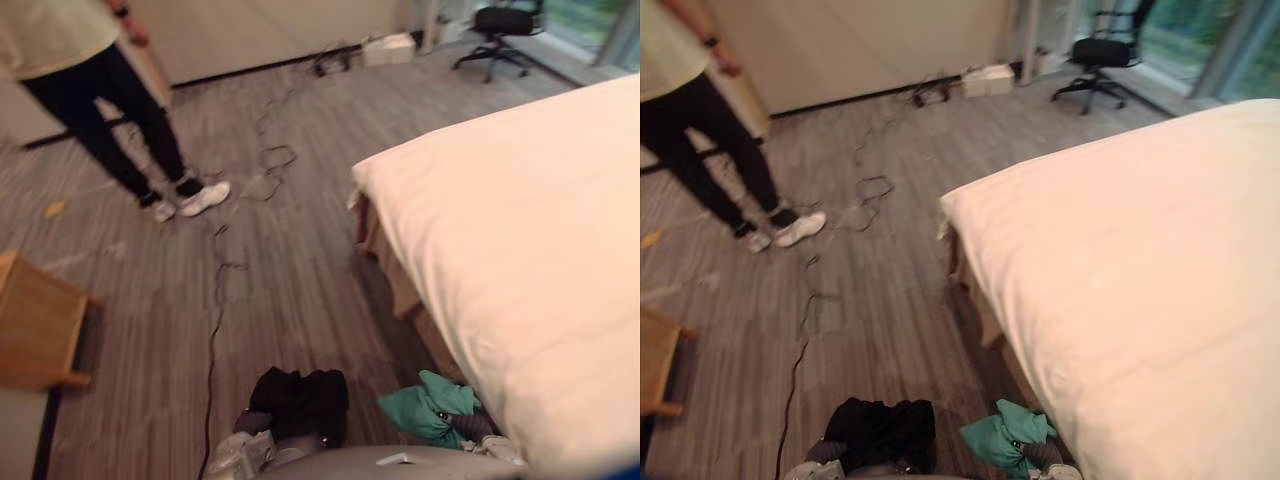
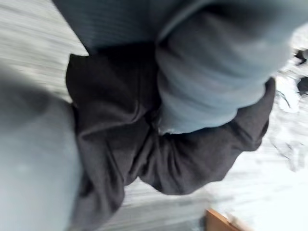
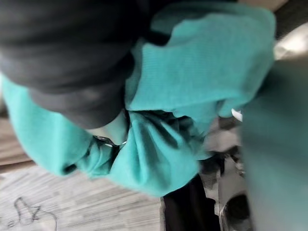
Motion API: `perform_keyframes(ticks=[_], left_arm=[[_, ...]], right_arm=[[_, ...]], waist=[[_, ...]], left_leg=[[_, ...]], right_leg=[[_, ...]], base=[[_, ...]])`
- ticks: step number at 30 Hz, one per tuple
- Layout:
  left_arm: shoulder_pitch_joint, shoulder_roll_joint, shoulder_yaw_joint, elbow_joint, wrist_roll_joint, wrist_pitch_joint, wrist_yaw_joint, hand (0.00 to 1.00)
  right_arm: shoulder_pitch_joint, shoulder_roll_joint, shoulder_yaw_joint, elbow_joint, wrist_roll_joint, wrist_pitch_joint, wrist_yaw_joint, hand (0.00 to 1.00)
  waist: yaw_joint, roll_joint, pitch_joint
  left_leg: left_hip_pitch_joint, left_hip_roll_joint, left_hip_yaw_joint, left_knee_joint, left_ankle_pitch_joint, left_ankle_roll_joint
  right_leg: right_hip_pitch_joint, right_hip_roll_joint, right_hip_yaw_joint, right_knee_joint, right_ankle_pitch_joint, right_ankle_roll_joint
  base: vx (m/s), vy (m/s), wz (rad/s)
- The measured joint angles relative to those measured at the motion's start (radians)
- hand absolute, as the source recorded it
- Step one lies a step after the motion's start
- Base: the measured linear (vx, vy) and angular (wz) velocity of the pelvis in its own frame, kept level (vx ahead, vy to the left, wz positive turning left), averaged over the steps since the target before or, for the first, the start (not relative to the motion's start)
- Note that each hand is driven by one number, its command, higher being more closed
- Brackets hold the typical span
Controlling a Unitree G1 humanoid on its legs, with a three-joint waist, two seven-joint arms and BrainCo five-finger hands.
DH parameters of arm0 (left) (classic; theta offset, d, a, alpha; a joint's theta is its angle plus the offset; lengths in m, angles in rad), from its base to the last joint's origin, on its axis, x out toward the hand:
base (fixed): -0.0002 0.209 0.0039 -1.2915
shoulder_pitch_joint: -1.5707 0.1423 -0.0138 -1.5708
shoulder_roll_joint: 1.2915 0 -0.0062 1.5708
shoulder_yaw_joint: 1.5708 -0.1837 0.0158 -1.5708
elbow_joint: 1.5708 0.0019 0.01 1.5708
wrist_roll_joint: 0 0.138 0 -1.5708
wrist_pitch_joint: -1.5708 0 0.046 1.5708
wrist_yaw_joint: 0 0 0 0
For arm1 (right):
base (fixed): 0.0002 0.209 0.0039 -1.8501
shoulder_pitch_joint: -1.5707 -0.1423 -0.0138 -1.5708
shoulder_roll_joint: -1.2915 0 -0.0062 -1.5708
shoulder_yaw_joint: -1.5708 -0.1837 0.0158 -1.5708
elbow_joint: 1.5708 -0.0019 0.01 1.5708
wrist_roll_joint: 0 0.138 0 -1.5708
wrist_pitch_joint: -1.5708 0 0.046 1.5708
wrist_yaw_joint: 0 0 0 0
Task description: Tidy the bed and pick cloth on bed and put in laundry
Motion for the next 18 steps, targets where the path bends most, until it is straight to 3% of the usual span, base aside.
perform_keyframes(ticks=[2,3,4,6,8,10,12,13,14,15,18], left_arm=[[-0.008,0.016,-0.009,0.006,-0.001,0.000,-0.014,1.00],[-0.021,0.024,-0.042,0.029,-0.005,-0.004,-0.023,1.00],[-0.038,0.034,-0.070,0.050,-0.011,-0.001,-0.024,1.00],[-0.058,0.034,-0.081,0.072,-0.011,0.009,-0.024,1.00],[-0.085,0.035,-0.108,0.111,-0.006,0.033,-0.026,1.00],[-0.080,0.034,-0.107,0.115,0.000,0.038,-0.026,1.00],[-0.079,0.036,-0.103,0.112,0.002,0.036,-0.025,1.00],[-0.075,0.034,-0.098,0.114,0.003,0.037,-0.024,1.00],[-0.074,0.019,-0.079,0.111,0.002,0.037,-0.023,1.00],[-0.053,0.006,-0.032,0.104,0.039,0.008,-0.039,1.00],[-0.053,0.008,-0.032,0.104,0.039,0.008,-0.039,1.00]], right_arm=[[-0.004,0.021,-0.011,-0.002,0.022,-0.005,-0.009,1.00],[0.000,0.030,-0.012,0.001,0.041,-0.010,-0.015,1.00],[0.006,0.031,-0.012,-0.002,0.058,-0.015,-0.018,1.00],[0.011,0.023,-0.012,-0.007,0.079,-0.025,-0.019,1.00],[0.051,0.011,-0.013,-0.011,0.113,-0.060,-0.017,1.00],[0.078,0.006,-0.015,-0.010,0.138,-0.075,-0.016,1.00],[0.090,0.007,-0.009,-0.009,0.164,-0.084,-0.002,1.00],[0.089,0.011,-0.010,-0.008,0.168,-0.084,0.003,1.00],[0.085,0.012,-0.014,-0.010,0.179,-0.084,0.006,1.00],[0.074,-0.003,0.056,-0.003,0.186,-0.054,0.025,1.00],[0.070,0.002,0.056,-0.003,0.186,-0.054,0.025,1.00]], waist=[[0.020,-0.012,0.007],[0.013,-0.007,0.015],[0.001,-0.005,0.015],[-0.014,0.003,0.021],[-0.037,0.019,0.030],[-0.033,0.021,0.031],[-0.030,0.008,0.031],[-0.030,-0.001,0.032],[-0.027,0.007,0.034],[-0.016,-0.002,0.024],[-0.016,-0.006,0.025]], left_leg=[[0.032,-0.002,-0.031,-0.026,0.003,0.000],[0.045,-0.001,-0.078,-0.032,0.000,0.005],[0.047,0.004,-0.119,-0.032,-0.004,0.010],[0.050,0.004,-0.176,-0.032,-0.008,0.016],[0.072,0.002,-0.281,-0.033,-0.008,0.013],[0.085,-0.005,-0.317,-0.037,-0.012,0.006],[0.095,-0.024,-0.270,-0.038,-0.036,0.008],[0.093,-0.035,-0.236,-0.038,-0.037,0.007],[0.093,-0.031,-0.217,-0.039,-0.039,0.001],[0.114,-0.006,-0.140,-0.042,-0.023,-0.058],[0.119,-0.002,-0.139,-0.042,-0.023,-0.059]], right_leg=[[0.001,-0.010,0.001,0.067,0.041,-0.023],[-0.013,-0.020,0.018,0.146,0.048,-0.074],[-0.041,-0.001,0.078,0.167,-0.019,-0.073],[-0.081,0.051,0.182,0.158,-0.079,-0.059],[-0.135,0.155,0.396,0.092,-0.117,-0.048],[-0.151,0.185,0.480,0.046,-0.116,-0.048],[-0.168,0.182,0.562,-0.061,-0.040,-0.073],[-0.168,0.161,0.565,-0.077,-0.032,-0.075],[-0.165,0.158,0.566,-0.092,-0.037,-0.073],[-0.104,0.199,0.580,-0.178,-0.040,-0.086],[-0.097,0.201,0.579,-0.174,-0.038,-0.086]], base=[[0.13,0.067,0.49],[0.18,0.048,0.80],[0.16,0.035,0.88],[0.09,0.018,0.92],[0.15,0.004,1.48],[0.11,-0.044,1.09],[0.07,-0.061,0.66],[0.06,-0.081,0.21],[0.06,-0.081,0.13],[0.07,-0.049,0.00],[0.03,-0.009,0.03]])
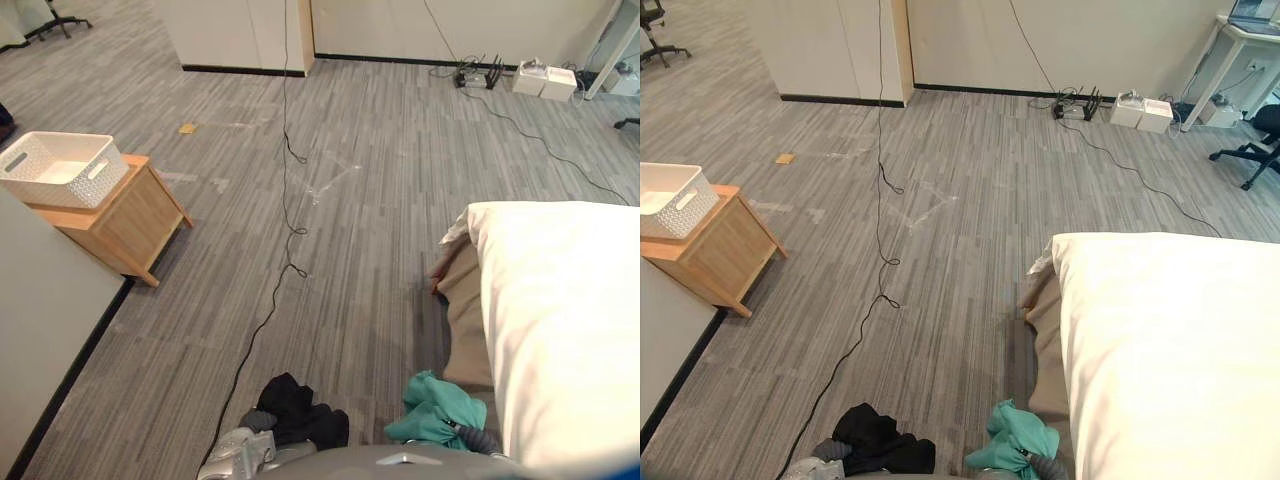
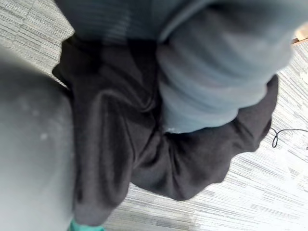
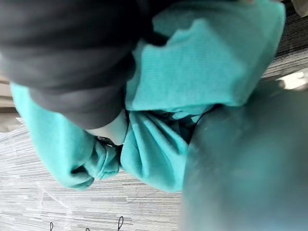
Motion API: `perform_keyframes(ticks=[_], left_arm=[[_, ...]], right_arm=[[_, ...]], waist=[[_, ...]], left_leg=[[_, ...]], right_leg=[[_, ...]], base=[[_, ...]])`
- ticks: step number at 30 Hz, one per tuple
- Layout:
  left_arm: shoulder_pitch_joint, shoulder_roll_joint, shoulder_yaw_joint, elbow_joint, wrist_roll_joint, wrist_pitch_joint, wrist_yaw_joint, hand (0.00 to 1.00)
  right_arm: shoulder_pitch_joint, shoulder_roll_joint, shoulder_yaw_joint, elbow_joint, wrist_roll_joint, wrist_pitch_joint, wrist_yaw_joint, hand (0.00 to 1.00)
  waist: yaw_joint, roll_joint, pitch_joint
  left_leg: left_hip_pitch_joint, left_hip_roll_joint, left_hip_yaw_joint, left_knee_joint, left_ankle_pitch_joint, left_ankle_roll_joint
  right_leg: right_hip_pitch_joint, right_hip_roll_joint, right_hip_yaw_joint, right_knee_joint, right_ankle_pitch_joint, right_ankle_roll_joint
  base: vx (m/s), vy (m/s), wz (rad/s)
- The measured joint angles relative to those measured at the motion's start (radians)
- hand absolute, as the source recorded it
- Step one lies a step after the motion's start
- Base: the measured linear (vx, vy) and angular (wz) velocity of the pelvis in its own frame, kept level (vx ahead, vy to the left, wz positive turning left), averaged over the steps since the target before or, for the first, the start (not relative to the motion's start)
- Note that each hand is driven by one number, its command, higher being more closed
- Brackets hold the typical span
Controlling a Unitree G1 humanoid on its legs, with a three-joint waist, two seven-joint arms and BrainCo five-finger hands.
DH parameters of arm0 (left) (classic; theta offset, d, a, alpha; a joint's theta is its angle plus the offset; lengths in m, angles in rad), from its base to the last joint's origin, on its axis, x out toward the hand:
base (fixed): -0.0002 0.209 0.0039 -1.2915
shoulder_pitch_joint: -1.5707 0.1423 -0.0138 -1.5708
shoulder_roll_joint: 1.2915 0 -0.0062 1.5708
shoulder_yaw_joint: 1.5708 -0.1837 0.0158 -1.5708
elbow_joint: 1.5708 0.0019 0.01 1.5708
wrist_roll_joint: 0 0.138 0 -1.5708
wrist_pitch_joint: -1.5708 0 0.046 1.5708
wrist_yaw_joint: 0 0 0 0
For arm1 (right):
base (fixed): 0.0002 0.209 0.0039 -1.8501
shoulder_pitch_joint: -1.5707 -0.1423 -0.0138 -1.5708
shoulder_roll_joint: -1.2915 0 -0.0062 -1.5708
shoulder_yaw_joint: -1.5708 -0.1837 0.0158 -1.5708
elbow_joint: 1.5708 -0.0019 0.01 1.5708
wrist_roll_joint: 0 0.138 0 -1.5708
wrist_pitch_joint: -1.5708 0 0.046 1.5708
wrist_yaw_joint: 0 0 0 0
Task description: Tidy the bed and pick cloth on bed and put in laundry
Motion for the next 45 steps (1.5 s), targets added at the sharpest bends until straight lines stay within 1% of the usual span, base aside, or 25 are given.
perform_keyframes(ticks=[4,10,12,13,15,21,22,23,24,25,26,27,29,30,31,32,33,34,35,36,39,42,43,44,45], left_arm=[[-0.002,0.001,0.000,0.002,-0.005,0.000,0.001,1.00],[-0.004,-0.010,0.042,0.008,-0.044,0.002,0.023,1.00],[-0.020,-0.012,0.105,0.006,-0.076,-0.025,0.041,1.00],[-0.021,-0.014,0.118,0.005,-0.089,-0.034,0.045,1.00],[-0.031,-0.020,0.131,-0.002,-0.131,-0.062,0.046,1.00],[-0.043,-0.049,0.112,-0.084,-0.212,-0.063,0.019,1.00],[-0.032,-0.056,0.097,-0.100,-0.218,-0.080,0.003,1.00],[-0.025,-0.059,0.085,-0.107,-0.218,-0.089,-0.003,1.00],[0.009,-0.077,0.051,-0.127,-0.218,-0.126,-0.028,1.00],[0.052,-0.090,0.018,-0.148,-0.218,-0.172,-0.049,1.00],[0.068,-0.090,0.003,-0.154,-0.218,-0.190,-0.056,1.00],[0.090,-0.087,-0.013,-0.160,-0.217,-0.230,-0.075,1.00],[0.097,-0.077,-0.016,-0.171,-0.217,-0.260,-0.096,1.00],[0.119,-0.078,-0.031,-0.200,-0.218,-0.274,-0.098,1.00],[0.124,-0.078,-0.036,-0.211,-0.218,-0.276,-0.099,1.00],[0.134,-0.079,-0.046,-0.237,-0.218,-0.277,-0.099,1.00],[0.133,-0.068,-0.063,-0.265,-0.218,-0.277,-0.105,1.00],[0.137,-0.066,-0.070,-0.274,-0.218,-0.277,-0.109,1.00],[0.148,-0.054,-0.093,-0.293,-0.216,-0.278,-0.116,1.00],[0.160,-0.045,-0.130,-0.307,-0.214,-0.278,-0.117,1.00],[0.148,-0.035,-0.168,-0.357,-0.217,-0.271,-0.112,1.00],[0.109,-0.036,-0.171,-0.386,-0.250,-0.234,-0.108,1.00],[0.088,-0.035,-0.174,-0.386,-0.271,-0.226,-0.110,1.00],[0.084,-0.034,-0.176,-0.387,-0.282,-0.227,-0.111,1.00],[0.077,-0.028,-0.177,-0.388,-0.293,-0.230,-0.111,1.00]], right_arm=[[-0.003,0.000,0.000,0.000,0.002,0.011,0.000,1.00],[-0.028,-0.012,0.000,0.006,0.053,0.075,0.017,1.00],[-0.042,-0.015,0.000,0.011,0.089,0.075,0.018,1.00],[-0.042,-0.017,0.000,0.011,0.092,0.075,0.018,1.00],[-0.042,-0.020,0.000,0.003,0.118,0.071,0.016,1.00],[-0.080,-0.022,0.028,-0.068,0.118,0.034,0.014,1.00],[-0.086,-0.028,0.048,-0.093,0.118,0.019,0.011,1.00],[-0.088,-0.028,0.050,-0.095,0.118,0.014,0.009,1.00],[-0.087,-0.046,0.052,-0.094,0.119,-0.005,-0.006,1.00],[-0.082,-0.065,0.067,-0.094,0.119,-0.031,-0.015,1.00],[-0.080,-0.068,0.073,-0.095,0.120,-0.040,-0.017,1.00],[-0.079,-0.065,0.090,-0.098,0.130,-0.066,-0.021,1.00],[-0.079,-0.056,0.092,-0.119,0.145,-0.090,-0.011,1.00],[-0.079,-0.053,0.110,-0.131,0.157,-0.104,-0.006,1.00],[-0.079,-0.052,0.114,-0.142,0.157,-0.104,-0.006,1.00],[-0.077,-0.046,0.127,-0.173,0.158,-0.104,-0.005,1.00],[-0.073,-0.026,0.134,-0.209,0.159,-0.104,-0.010,1.00],[-0.073,-0.018,0.136,-0.220,0.160,-0.104,-0.013,1.00],[-0.065,-0.006,0.158,-0.250,0.168,-0.108,-0.022,1.00],[-0.048,-0.003,0.180,-0.278,0.169,-0.110,-0.025,1.00],[0.011,-0.003,0.181,-0.362,0.201,-0.124,-0.031,1.00],[0.057,-0.012,0.175,-0.377,0.209,-0.147,-0.022,1.00],[0.082,-0.012,0.180,-0.384,0.216,-0.156,-0.021,1.00],[0.090,-0.011,0.183,-0.389,0.218,-0.158,-0.021,1.00],[0.103,-0.011,0.194,-0.403,0.227,-0.165,-0.021,1.00]], waist=[[-0.002,-0.001,0.001],[-0.006,0.005,-0.002],[-0.004,0.000,0.007],[-0.002,0.003,0.007],[0.003,0.023,0.018],[0.004,0.061,0.034],[0.005,0.067,0.042],[0.005,0.073,0.044],[0.009,0.105,0.033],[0.020,0.129,0.022],[0.029,0.134,0.019],[0.041,0.120,0.010],[0.048,0.103,-0.006],[0.052,0.082,-0.027],[0.052,0.082,-0.028],[0.053,0.082,-0.028],[0.050,0.069,-0.024],[0.049,0.061,-0.019],[0.052,0.048,-0.016],[0.047,0.039,-0.024],[0.006,0.038,-0.025],[-0.026,0.063,0.001],[-0.044,0.078,0.013],[-0.049,0.079,0.015],[-0.056,0.077,0.015]], left_leg=[[0.014,0.011,0.014,0.000,-0.006,-0.010],[0.002,0.033,0.052,0.015,-0.027,-0.021],[-0.124,0.079,0.057,0.276,-0.133,-0.026],[-0.149,0.092,0.059,0.331,-0.154,-0.027],[-0.213,0.139,0.056,0.520,-0.210,-0.033],[-0.175,0.136,0.067,0.485,-0.210,-0.035],[-0.233,0.140,0.081,0.553,-0.254,-0.062],[-0.239,0.140,0.072,0.538,-0.255,-0.063],[-0.270,0.136,0.064,0.467,-0.226,-0.062],[-0.290,0.139,0.062,0.430,-0.154,-0.051],[-0.288,0.140,0.068,0.432,-0.135,-0.044],[-0.292,0.119,0.084,0.437,-0.156,-0.002],[-0.291,0.083,0.098,0.440,-0.189,0.037],[-0.291,0.054,0.112,0.437,-0.226,0.059],[-0.288,0.052,0.115,0.441,-0.237,0.070],[-0.273,0.051,0.116,0.450,-0.261,0.081],[-0.235,0.043,0.108,0.460,-0.298,0.080],[-0.214,0.037,0.104,0.459,-0.310,0.077],[-0.155,0.026,0.100,0.443,-0.335,0.073],[-0.095,0.010,0.083,0.409,-0.349,0.075],[0.002,0.015,0.014,0.334,-0.367,0.066],[0.074,0.060,-0.056,0.312,-0.367,0.045],[0.106,0.097,-0.091,0.317,-0.367,0.044],[0.118,0.108,-0.102,0.318,-0.369,0.036],[0.140,0.126,-0.122,0.318,-0.374,0.014]], right_leg=[[0.005,0.005,0.010,-0.001,0.000,-0.001],[-0.005,0.022,0.043,-0.032,0.006,-0.015],[-0.021,0.028,0.046,-0.035,0.014,-0.026],[-0.020,0.033,0.048,-0.035,0.016,-0.029],[0.012,0.054,0.049,-0.036,0.015,-0.029],[0.021,0.054,0.087,-0.048,0.019,-0.035],[0.051,0.052,0.100,-0.074,0.006,-0.065],[0.059,0.050,0.101,-0.077,0.005,-0.066],[0.061,0.050,0.106,-0.083,0.001,-0.062],[0.064,0.050,0.115,-0.083,-0.009,-0.052],[0.065,0.047,0.126,-0.083,-0.014,-0.048],[0.054,0.025,0.144,-0.073,-0.036,-0.044],[0.035,-0.016,0.146,-0.043,-0.067,-0.029],[0.015,-0.044,0.148,0.022,-0.080,-0.006],[-0.007,-0.050,0.150,0.084,-0.090,0.018],[-0.087,-0.061,0.160,0.293,-0.103,0.056],[-0.175,-0.074,0.176,0.553,-0.043,0.151],[-0.203,-0.080,0.187,0.618,-0.008,0.174],[-0.265,-0.100,0.204,0.794,0.097,0.197],[-0.336,-0.122,0.186,0.948,0.089,0.164],[-0.486,-0.092,0.138,0.970,0.018,0.079],[-0.570,-0.036,0.111,0.760,-0.027,0.030],[-0.575,-0.011,0.091,0.578,-0.017,0.014],[-0.574,-0.005,0.089,0.508,0.004,0.010],[-0.570,-0.002,0.093,0.350,0.068,0.013]], base=[[0.00,-0.006,-0.11],[-0.03,-0.030,-0.21],[0.02,-0.052,-0.11],[0.04,-0.051,-0.09],[0.05,-0.024,-0.02],[0.00,0.017,-0.12],[-0.02,0.037,-0.06],[-0.01,0.085,-0.12],[0.02,0.113,-0.24],[0.05,0.158,-0.32],[0.14,0.197,-0.38],[0.17,0.162,-0.22],[0.26,0.166,-0.11],[0.31,0.140,-0.06],[0.34,0.137,0.04],[0.37,0.127,0.16],[0.37,0.138,0.14],[0.40,0.128,0.05],[0.41,0.100,0.05],[0.42,0.077,0.12],[0.51,-0.023,0.71],[0.54,-0.116,0.80],[0.46,-0.139,0.84],[0.59,-0.220,0.87],[0.66,-0.302,0.75]])
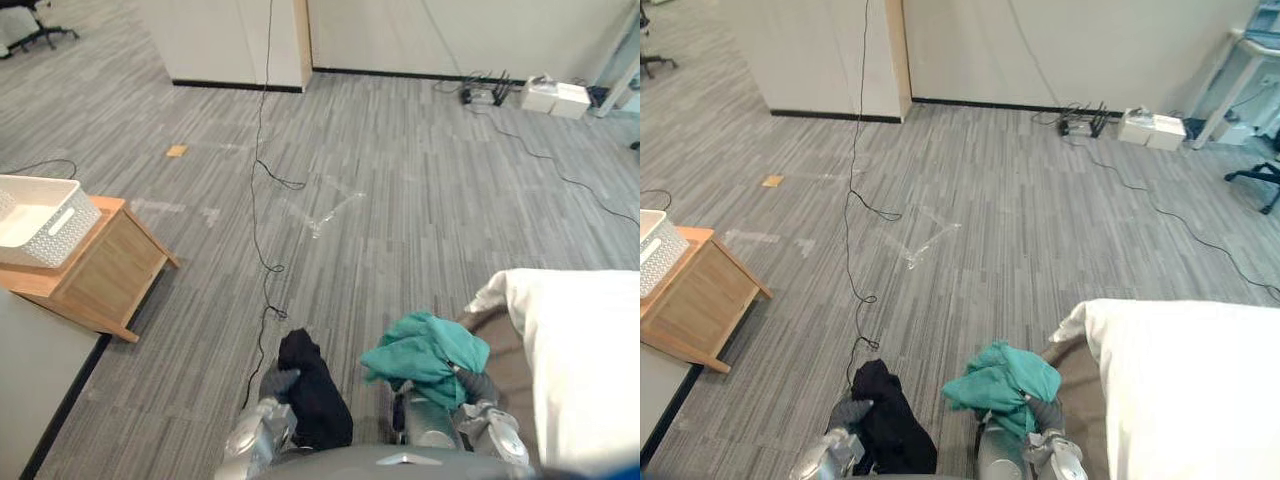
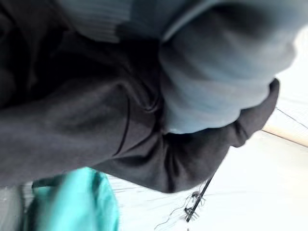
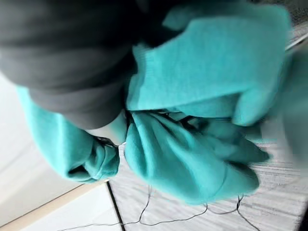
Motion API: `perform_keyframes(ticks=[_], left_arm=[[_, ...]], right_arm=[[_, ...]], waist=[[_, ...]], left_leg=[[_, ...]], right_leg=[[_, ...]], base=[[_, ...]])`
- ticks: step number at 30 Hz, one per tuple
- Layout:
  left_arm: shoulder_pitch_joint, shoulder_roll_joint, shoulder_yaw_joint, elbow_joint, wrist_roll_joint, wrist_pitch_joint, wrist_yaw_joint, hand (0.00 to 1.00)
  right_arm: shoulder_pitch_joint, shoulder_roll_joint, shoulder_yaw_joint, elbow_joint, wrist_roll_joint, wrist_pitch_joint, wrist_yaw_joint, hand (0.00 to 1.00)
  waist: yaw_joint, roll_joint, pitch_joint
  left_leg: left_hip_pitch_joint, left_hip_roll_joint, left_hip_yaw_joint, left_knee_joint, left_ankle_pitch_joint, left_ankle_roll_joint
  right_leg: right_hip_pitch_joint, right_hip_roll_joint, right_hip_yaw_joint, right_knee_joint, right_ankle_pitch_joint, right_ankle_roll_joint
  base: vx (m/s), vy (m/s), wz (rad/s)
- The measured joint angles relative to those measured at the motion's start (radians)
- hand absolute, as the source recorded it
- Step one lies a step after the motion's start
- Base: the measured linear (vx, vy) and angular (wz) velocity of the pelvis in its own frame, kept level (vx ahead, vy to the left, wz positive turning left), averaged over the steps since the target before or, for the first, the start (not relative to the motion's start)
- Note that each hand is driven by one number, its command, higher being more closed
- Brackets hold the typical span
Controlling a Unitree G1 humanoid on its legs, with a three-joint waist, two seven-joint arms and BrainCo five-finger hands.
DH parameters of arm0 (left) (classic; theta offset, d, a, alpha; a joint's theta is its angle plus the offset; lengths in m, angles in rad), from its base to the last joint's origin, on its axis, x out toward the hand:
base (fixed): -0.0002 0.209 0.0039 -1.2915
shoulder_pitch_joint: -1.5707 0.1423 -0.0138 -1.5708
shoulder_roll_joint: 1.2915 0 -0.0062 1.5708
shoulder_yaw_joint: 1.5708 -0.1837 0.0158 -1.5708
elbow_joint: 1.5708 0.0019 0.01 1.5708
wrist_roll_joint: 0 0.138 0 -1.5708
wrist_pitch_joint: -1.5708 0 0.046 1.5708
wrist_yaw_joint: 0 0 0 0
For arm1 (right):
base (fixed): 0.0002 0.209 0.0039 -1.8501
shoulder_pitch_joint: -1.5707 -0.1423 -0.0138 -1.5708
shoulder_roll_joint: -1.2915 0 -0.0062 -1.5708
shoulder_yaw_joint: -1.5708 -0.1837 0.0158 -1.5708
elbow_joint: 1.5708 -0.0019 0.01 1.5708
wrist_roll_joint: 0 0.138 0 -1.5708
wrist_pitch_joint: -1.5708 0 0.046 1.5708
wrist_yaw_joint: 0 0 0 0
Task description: Tidy the bed and pick cloth on bed and put in laundry
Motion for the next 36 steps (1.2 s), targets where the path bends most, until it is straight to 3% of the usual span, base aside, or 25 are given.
perform_keyframes(ticks=[1,2,3,4,6,7,8,9,10,11,13,16,18,19,21,22,23,24,25,27,28,30,31,34,36], left_arm=[[-0.006,0.013,0.000,-0.003,-0.001,-0.006,-0.008,1.00],[-0.010,0.016,0.000,0.003,-0.001,-0.006,-0.008,1.00],[-0.015,-0.001,0.000,0.017,-0.001,-0.006,-0.015,1.00],[-0.022,-0.006,-0.004,0.018,-0.001,-0.012,-0.025,1.00],[-0.027,-0.014,-0.008,0.017,-0.004,-0.029,-0.026,1.00],[-0.024,-0.015,-0.008,0.017,-0.027,-0.033,-0.024,1.00],[-0.023,-0.015,-0.007,0.017,-0.034,-0.033,-0.024,1.00],[-0.011,-0.014,-0.003,0.016,-0.042,-0.034,-0.024,1.00],[-0.010,-0.015,-0.003,0.016,-0.042,-0.034,-0.024,1.00],[0.001,-0.021,-0.003,0.005,-0.042,-0.043,-0.028,1.00],[0.031,-0.026,-0.004,-0.014,-0.042,-0.049,-0.033,1.00],[0.092,-0.028,-0.004,-0.106,-0.056,-0.051,-0.045,1.00],[0.100,-0.039,-0.006,-0.135,-0.085,-0.056,-0.040,1.00],[0.101,-0.044,-0.008,-0.141,-0.087,-0.059,-0.039,1.00],[0.098,-0.079,-0.024,-0.161,-0.108,-0.073,-0.033,1.00],[0.098,-0.085,-0.025,-0.161,-0.108,-0.073,-0.032,1.00],[0.098,-0.102,-0.034,-0.161,-0.107,-0.072,-0.026,1.00],[0.089,-0.103,-0.050,-0.151,-0.106,-0.071,-0.024,1.00],[0.081,-0.105,-0.058,-0.143,-0.105,-0.067,-0.022,1.00],[0.075,-0.114,-0.066,-0.144,-0.099,-0.067,-0.019,1.00],[0.070,-0.120,-0.062,-0.147,-0.099,-0.067,-0.006,1.00],[0.069,-0.120,-0.063,-0.153,-0.098,-0.067,0.014,1.00],[0.069,-0.114,-0.067,-0.164,-0.094,-0.068,0.027,1.00],[0.077,-0.056,-0.102,-0.237,-0.070,-0.063,0.089,1.00],[0.058,-0.038,-0.098,-0.251,-0.071,-0.054,0.097,1.00]], right_arm=[[-0.004,0.000,0.006,-0.018,0.006,-0.007,0.000,1.00],[-0.001,0.001,0.006,-0.017,0.006,-0.012,-0.001,1.00],[-0.043,-0.008,-0.004,-0.012,0.006,-0.017,-0.003,1.00],[-0.072,-0.005,-0.016,-0.013,0.005,-0.034,0.000,1.00],[-0.078,-0.004,-0.012,-0.021,0.005,-0.062,0.015,1.00],[-0.086,-0.007,0.005,-0.030,0.003,-0.069,0.032,1.00],[-0.092,-0.007,0.008,-0.031,-0.001,-0.069,0.036,1.00],[-0.104,-0.005,0.023,-0.035,-0.014,-0.069,0.039,1.00],[-0.105,-0.003,0.027,-0.037,-0.015,-0.068,0.039,1.00],[-0.104,-0.006,0.042,-0.047,-0.034,-0.061,0.039,1.00],[-0.101,-0.006,0.046,-0.074,-0.035,-0.038,0.039,1.00],[-0.104,-0.010,0.045,-0.128,-0.035,-0.016,0.040,1.00],[-0.103,-0.008,0.048,-0.185,-0.078,0.021,0.040,1.00],[-0.102,-0.009,0.051,-0.194,-0.087,0.024,0.041,1.00],[-0.090,-0.011,0.062,-0.200,-0.113,0.027,0.041,1.00],[-0.084,-0.011,0.062,-0.200,-0.113,0.027,0.040,1.00],[-0.060,-0.015,0.066,-0.201,-0.116,0.025,0.032,1.00],[-0.060,-0.017,0.071,-0.177,-0.129,0.026,0.017,1.00],[-0.065,-0.009,0.073,-0.172,-0.143,0.027,0.000,1.00],[-0.074,-0.010,0.070,-0.173,-0.150,0.027,-0.009,1.00],[-0.098,-0.007,0.072,-0.172,-0.150,0.034,-0.013,1.00],[-0.119,-0.007,0.086,-0.173,-0.151,0.042,-0.015,1.00],[-0.135,-0.002,0.107,-0.180,-0.152,0.044,-0.015,1.00],[-0.109,0.005,0.147,-0.259,-0.161,0.044,-0.012,1.00],[-0.082,0.007,0.167,-0.310,-0.161,0.044,-0.007,1.00]], waist=[[0.006,-0.025,0.001],[0.004,-0.015,0.008],[0.021,0.033,0.020],[0.025,0.028,0.033],[0.020,0.029,0.031],[0.019,0.037,0.030],[0.021,0.041,0.029],[0.023,0.047,0.029],[0.023,0.048,0.028],[0.031,0.048,0.031],[0.039,0.034,0.042],[0.067,0.025,0.055],[0.096,0.013,0.067],[0.098,0.010,0.069],[0.099,0.022,0.064],[0.099,0.026,0.061],[0.101,0.047,0.047],[0.119,0.047,0.032],[0.119,0.015,0.007],[0.121,0.003,-0.007],[0.124,-0.004,-0.006],[0.135,-0.003,-0.006],[0.142,0.001,-0.006],[0.138,0.004,-0.009],[0.119,-0.008,-0.016]], left_leg=[[0.046,0.019,-0.023,0.000,-0.032,-0.057],[0.062,0.030,-0.026,0.001,-0.043,-0.075],[0.066,0.076,-0.035,0.010,-0.025,-0.092],[0.076,0.080,-0.055,0.029,0.036,-0.128],[0.061,0.095,-0.080,0.106,0.100,-0.132],[0.006,0.117,-0.096,0.247,0.155,-0.140],[-0.024,0.125,-0.109,0.310,0.185,-0.150],[-0.117,0.148,-0.128,0.482,0.305,-0.174],[-0.139,0.158,-0.132,0.531,0.333,-0.177],[-0.283,0.197,-0.114,0.822,0.299,-0.164],[-0.395,0.189,-0.093,0.988,0.224,-0.148],[-0.513,0.081,-0.071,0.864,0.119,-0.124],[-0.556,-0.029,0.023,0.503,0.079,-0.101],[-0.557,-0.048,0.060,0.423,0.088,-0.100],[-0.581,-0.093,0.264,0.100,0.226,-0.086],[-0.583,-0.096,0.296,0.064,0.244,-0.083],[-0.580,-0.094,0.383,-0.009,0.291,-0.048],[-0.566,-0.103,0.411,-0.020,0.344,0.168],[-0.562,-0.150,0.397,-0.039,0.322,0.188],[-0.541,-0.182,0.380,-0.072,0.310,0.203],[-0.503,-0.195,0.357,-0.058,0.279,0.231],[-0.444,-0.203,0.321,-0.045,0.237,0.222],[-0.359,-0.209,0.260,-0.054,0.209,0.195],[-0.210,-0.214,0.140,-0.090,0.176,0.139],[-0.182,-0.219,0.066,-0.094,0.168,0.124]], right_leg=[[0.017,-0.007,0.010,-0.183,0.216,0.016],[0.025,0.007,-0.005,-0.174,0.236,-0.057],[0.019,0.047,-0.025,-0.112,0.194,-0.097],[-0.002,0.040,-0.030,-0.007,0.110,-0.122],[0.012,0.045,-0.046,0.047,0.024,-0.134],[0.039,0.072,-0.051,0.046,-0.029,-0.137],[0.052,0.082,-0.055,0.037,-0.043,-0.134],[0.094,0.111,-0.058,0.001,-0.057,-0.147],[0.106,0.117,-0.057,-0.011,-0.060,-0.149],[0.181,0.146,-0.061,-0.072,-0.068,-0.158],[0.302,0.156,-0.061,-0.160,-0.074,-0.165],[0.464,0.154,-0.057,-0.284,-0.075,-0.182],[0.568,0.117,-0.076,-0.370,-0.082,-0.176],[0.587,0.108,-0.086,-0.387,-0.085,-0.163],[0.692,0.107,-0.150,-0.459,-0.113,-0.100],[0.708,0.114,-0.159,-0.465,-0.119,-0.089],[0.743,0.145,-0.181,-0.468,-0.137,-0.058],[0.773,0.145,-0.181,-0.447,-0.155,-0.040],[0.740,0.104,-0.184,-0.373,-0.155,-0.034],[0.689,0.074,-0.175,-0.243,-0.135,0.001],[0.626,0.037,-0.149,-0.032,-0.075,0.073],[0.544,-0.003,-0.123,0.230,-0.003,0.159],[0.474,-0.042,-0.125,0.471,0.005,0.175],[0.330,-0.123,-0.184,0.645,-0.068,0.103],[0.224,-0.160,-0.183,0.571,-0.117,0.076]], base=[[0.79,-0.363,0.64],[0.77,-0.359,0.26],[0.57,-0.290,-0.01],[0.54,-0.287,-0.01],[0.52,-0.285,0.12],[0.50,-0.268,0.03],[0.46,-0.236,-0.11],[0.35,-0.159,-0.06],[0.43,-0.174,0.00],[0.52,-0.165,0.05],[0.48,-0.125,0.06],[0.43,-0.037,-0.04],[0.48,0.046,0.04],[0.48,0.057,0.24],[0.55,0.084,0.57],[0.57,0.104,0.71],[0.57,0.101,0.56],[0.81,0.157,0.72],[0.71,0.159,0.49],[0.55,0.155,0.44],[0.63,0.158,0.39],[0.62,0.133,0.31],[0.46,0.086,0.41],[0.49,0.033,0.82],[0.39,-0.051,1.26]])
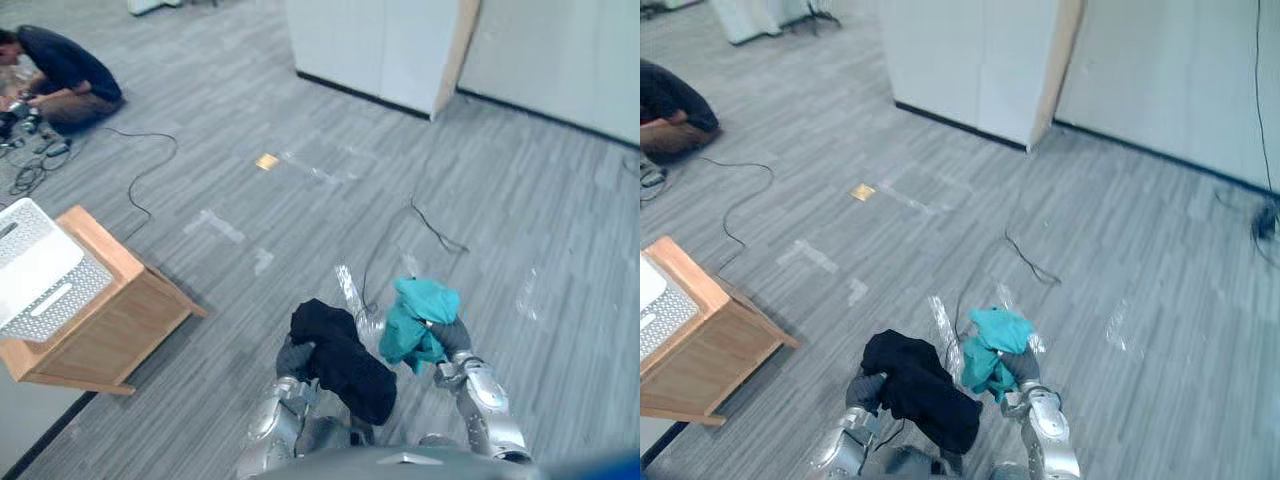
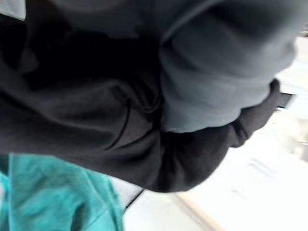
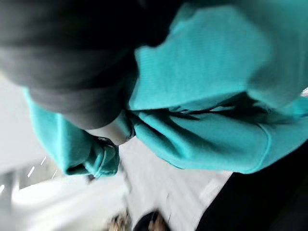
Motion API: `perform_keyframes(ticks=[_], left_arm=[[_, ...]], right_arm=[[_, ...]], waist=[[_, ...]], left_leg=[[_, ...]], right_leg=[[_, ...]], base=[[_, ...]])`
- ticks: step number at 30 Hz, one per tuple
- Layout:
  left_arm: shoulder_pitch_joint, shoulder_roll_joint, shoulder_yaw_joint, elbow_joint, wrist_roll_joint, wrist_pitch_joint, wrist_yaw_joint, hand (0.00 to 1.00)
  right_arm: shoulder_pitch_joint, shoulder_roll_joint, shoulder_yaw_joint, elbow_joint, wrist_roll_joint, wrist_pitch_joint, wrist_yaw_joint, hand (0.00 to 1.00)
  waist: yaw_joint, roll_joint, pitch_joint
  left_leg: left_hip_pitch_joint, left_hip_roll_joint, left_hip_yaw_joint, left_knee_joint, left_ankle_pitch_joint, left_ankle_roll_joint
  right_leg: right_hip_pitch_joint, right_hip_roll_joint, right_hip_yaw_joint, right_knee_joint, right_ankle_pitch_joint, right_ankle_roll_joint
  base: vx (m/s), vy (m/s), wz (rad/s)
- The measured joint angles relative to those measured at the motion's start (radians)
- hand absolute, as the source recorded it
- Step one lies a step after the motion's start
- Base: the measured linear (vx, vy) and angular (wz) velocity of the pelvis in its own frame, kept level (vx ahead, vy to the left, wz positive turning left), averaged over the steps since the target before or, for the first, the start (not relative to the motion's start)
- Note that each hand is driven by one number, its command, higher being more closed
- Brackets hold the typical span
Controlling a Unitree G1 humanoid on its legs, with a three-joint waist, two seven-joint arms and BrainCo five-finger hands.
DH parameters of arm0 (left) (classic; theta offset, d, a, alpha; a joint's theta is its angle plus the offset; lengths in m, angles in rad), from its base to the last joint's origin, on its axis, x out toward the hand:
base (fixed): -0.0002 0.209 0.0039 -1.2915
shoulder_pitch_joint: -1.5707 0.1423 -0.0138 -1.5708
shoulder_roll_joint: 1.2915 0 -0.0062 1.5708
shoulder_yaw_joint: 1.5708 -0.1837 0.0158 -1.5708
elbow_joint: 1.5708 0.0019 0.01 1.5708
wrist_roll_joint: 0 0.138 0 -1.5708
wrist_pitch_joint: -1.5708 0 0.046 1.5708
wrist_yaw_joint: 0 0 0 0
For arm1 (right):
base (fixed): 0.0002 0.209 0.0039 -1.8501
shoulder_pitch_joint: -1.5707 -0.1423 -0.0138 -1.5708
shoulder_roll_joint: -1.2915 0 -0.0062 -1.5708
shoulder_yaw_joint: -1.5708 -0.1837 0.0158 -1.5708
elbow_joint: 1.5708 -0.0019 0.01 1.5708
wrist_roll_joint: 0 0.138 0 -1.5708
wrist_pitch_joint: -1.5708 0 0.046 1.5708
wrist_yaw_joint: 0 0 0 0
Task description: Tidy the bed and pick cloth on bed and put in laundry
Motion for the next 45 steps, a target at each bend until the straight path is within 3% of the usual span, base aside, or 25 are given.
perform_keyframes(ticks=[3,5,6,8,10,11,12,14,16,18,21,24,26,27,28,30,31,32,33,35,37,39,41,43,45], left_arm=[[-0.046,0.021,0.003,0.013,-0.001,0.033,0.033,1.00],[-0.045,0.022,0.004,0.032,-0.003,0.035,0.037,1.00],[-0.035,0.026,0.006,0.033,-0.003,0.035,0.036,1.00],[0.008,0.035,0.026,0.032,-0.014,0.032,0.033,1.00],[0.076,0.035,0.094,0.031,-0.049,0.029,0.026,1.00],[0.114,0.020,0.127,0.029,-0.050,0.030,0.026,1.00],[0.129,0.010,0.158,0.030,-0.054,0.031,0.022,1.00],[0.133,-0.028,0.170,0.031,-0.079,0.031,-0.003,1.00],[0.148,-0.046,0.160,0.031,-0.077,0.031,-0.022,1.00],[0.144,-0.056,0.152,0.025,-0.078,0.032,-0.039,1.00],[0.128,-0.062,0.146,0.006,-0.079,0.038,-0.050,1.00],[0.121,-0.062,0.107,-0.002,-0.079,0.076,-0.051,1.00],[0.127,-0.058,0.083,0.002,-0.079,0.092,-0.052,1.00],[0.129,-0.057,0.081,0.024,-0.079,0.094,-0.053,1.00],[0.122,-0.059,0.080,0.034,-0.079,0.094,-0.055,1.00],[0.103,-0.050,0.086,0.038,-0.079,0.093,-0.065,1.00],[0.100,-0.043,0.087,0.038,-0.079,0.093,-0.067,1.00],[0.099,-0.029,0.087,0.038,-0.078,0.093,-0.073,1.00],[0.098,-0.019,0.080,0.038,-0.074,0.092,-0.074,1.00],[0.107,0.000,0.066,0.038,-0.067,0.090,-0.072,1.00],[0.104,0.025,0.059,0.035,-0.068,0.084,-0.055,1.00],[0.079,0.054,0.053,0.036,-0.069,0.087,-0.026,1.00],[0.062,0.060,0.050,0.037,-0.069,0.097,-0.006,1.00],[0.055,0.065,0.040,0.037,-0.069,0.101,-0.005,1.00],[0.071,0.064,0.032,0.038,-0.069,0.100,-0.005,1.00]], right_arm=[[0.028,0.019,-0.009,0.003,0.001,0.012,-0.005,1.00],[0.063,0.023,-0.013,0.008,-0.001,0.018,-0.003,1.00],[0.090,0.027,-0.021,0.008,-0.004,0.017,0.006,1.00],[0.117,0.031,-0.024,0.008,-0.024,0.011,0.035,1.00],[0.121,0.028,-0.017,-0.002,-0.027,-0.001,0.080,1.00],[0.116,0.012,-0.009,-0.010,-0.027,-0.002,0.092,1.00],[0.113,-0.006,-0.010,-0.032,-0.021,-0.003,0.099,1.00],[0.109,-0.059,-0.010,-0.058,-0.017,-0.003,0.119,1.00],[0.094,-0.071,-0.026,-0.060,-0.017,-0.003,0.125,1.00],[0.091,-0.067,-0.045,-0.067,-0.017,-0.003,0.126,1.00],[0.099,-0.067,-0.065,-0.083,-0.017,-0.008,0.124,1.00],[0.109,-0.078,-0.089,-0.079,-0.019,-0.012,0.115,1.00],[0.126,-0.095,-0.084,-0.078,-0.020,-0.012,0.111,1.00],[0.129,-0.093,-0.084,-0.076,-0.020,-0.012,0.105,1.00],[0.123,-0.093,-0.084,-0.077,-0.019,-0.012,0.103,1.00],[0.098,-0.085,-0.084,-0.078,-0.020,-0.011,0.103,1.00],[0.093,-0.075,-0.083,-0.080,-0.020,-0.011,0.103,1.00],[0.095,-0.057,-0.078,-0.084,-0.020,-0.010,0.104,1.00],[0.096,-0.050,-0.064,-0.103,-0.020,-0.009,0.104,1.00],[0.121,-0.058,-0.034,-0.150,-0.021,-0.009,0.108,1.00],[0.146,-0.058,-0.006,-0.191,-0.021,-0.011,0.115,1.00],[0.158,-0.058,0.011,-0.194,-0.021,-0.015,0.117,1.00],[0.169,-0.058,0.011,-0.197,-0.021,-0.019,0.116,1.00],[0.182,-0.057,0.018,-0.212,-0.021,-0.028,0.113,1.00],[0.183,-0.058,0.035,-0.246,-0.021,-0.045,0.114,1.00]], waist=[[-0.016,-0.005,0.000],[-0.021,-0.002,0.000],[-0.027,0.002,0.005],[-0.023,0.006,0.014],[-0.006,-0.015,-0.005],[-0.001,0.008,-0.016],[-0.013,0.018,-0.017],[0.002,0.040,-0.008],[0.004,0.034,0.009],[0.011,0.037,0.009],[0.014,0.031,0.009],[0.023,0.046,0.013],[0.032,0.044,0.010],[0.037,0.023,-0.006],[0.034,0.010,-0.013],[0.035,-0.016,-0.007],[0.033,-0.030,-0.006],[0.032,-0.050,-0.004],[0.026,-0.059,-0.004],[0.011,-0.044,-0.007],[-0.007,-0.036,-0.011],[-0.027,-0.039,-0.008],[-0.031,-0.020,0.003],[-0.033,-0.020,0.003],[-0.033,-0.031,0.004]], left_leg=[[0.047,0.004,-0.145,-0.014,-0.022,-0.037],[0.070,0.024,-0.221,-0.002,-0.051,-0.067],[0.069,0.049,-0.258,0.044,-0.107,-0.085],[0.072,0.085,-0.293,0.139,-0.221,-0.113],[0.091,0.132,-0.303,0.206,-0.322,-0.140],[0.109,0.191,-0.293,0.251,-0.332,-0.170],[-0.006,0.243,-0.256,0.490,-0.301,-0.160],[-0.168,0.319,-0.194,0.794,-0.161,-0.183],[-0.248,0.314,-0.135,0.874,-0.168,-0.207],[-0.286,0.273,-0.050,0.790,-0.187,-0.226],[-0.322,0.196,0.128,0.483,-0.168,-0.224],[-0.380,0.173,0.260,0.218,-0.024,-0.216],[-0.382,0.183,0.307,0.173,0.101,-0.121],[-0.369,0.161,0.312,0.167,0.085,-0.008],[-0.359,0.149,0.306,0.165,0.073,0.007],[-0.306,0.126,0.301,0.161,0.033,0.028],[-0.284,0.115,0.294,0.156,0.018,0.029],[-0.238,0.093,0.269,0.131,0.000,0.021],[-0.186,0.076,0.232,0.104,-0.020,0.005],[-0.106,0.076,0.175,0.079,-0.052,-0.009],[-0.047,0.080,0.094,0.056,-0.069,-0.021],[-0.001,0.094,0.002,0.042,-0.080,-0.043],[0.032,0.133,-0.071,0.038,-0.093,-0.069],[0.055,0.164,-0.137,0.039,-0.113,-0.102],[0.085,0.182,-0.175,0.044,-0.154,-0.152]], right_leg=[[-0.097,-0.033,0.022,-0.379,-0.002,-0.020],[-0.109,-0.028,0.099,-0.617,0.079,-0.014],[-0.116,-0.011,0.160,-0.697,0.143,-0.006],[-0.122,0.007,0.224,-0.694,0.179,0.003],[-0.131,0.033,0.227,-0.633,0.180,-0.009],[-0.122,0.078,0.192,-0.565,0.125,-0.036],[-0.103,0.102,0.135,-0.538,0.066,-0.067],[-0.031,0.136,0.071,-0.583,0.046,-0.101],[0.080,0.145,0.030,-0.661,0.034,-0.125],[0.206,0.145,-0.024,-0.772,0.033,-0.129],[0.339,0.146,-0.110,-0.911,0.033,-0.128],[0.411,0.174,-0.156,-0.975,0.041,-0.103],[0.457,0.188,-0.156,-0.966,0.026,-0.058],[0.458,0.160,-0.154,-0.925,0.019,-0.045],[0.440,0.141,-0.144,-0.875,0.023,-0.038],[0.371,0.080,-0.081,-0.643,0.069,0.035],[0.340,0.057,-0.062,-0.542,0.105,0.063],[0.272,0.019,-0.023,-0.366,0.192,0.079],[0.193,-0.011,0.012,-0.141,0.218,0.087],[0.090,-0.021,0.031,0.069,0.189,0.040],[-0.016,-0.023,0.023,0.100,0.132,-0.004],[-0.119,-0.016,0.026,-0.055,0.071,-0.029],[-0.149,0.021,0.036,-0.309,0.068,-0.028],[-0.157,0.061,0.102,-0.597,0.125,-0.014],[-0.153,0.079,0.230,-0.805,0.227,0.020]], base=[[0.40,-0.140,1.45],[0.37,-0.249,1.38],[0.37,-0.302,1.30],[0.37,-0.375,0.84],[0.44,-0.443,0.25],[0.62,-0.537,0.52],[0.52,-0.444,0.68],[0.51,-0.385,0.58],[0.51,-0.329,0.53],[0.47,-0.245,0.67],[0.44,-0.161,0.67],[0.48,-0.042,0.46],[0.53,0.055,0.18],[0.41,0.071,0.15],[0.52,0.129,0.17],[0.55,0.185,0.15],[0.56,0.167,0.33],[0.52,0.111,0.52],[0.50,0.080,0.62],[0.41,0.019,0.83],[0.42,-0.048,1.15],[0.41,-0.135,1.28],[0.46,-0.218,1.16],[0.46,-0.297,1.16],[0.56,-0.449,1.03]])
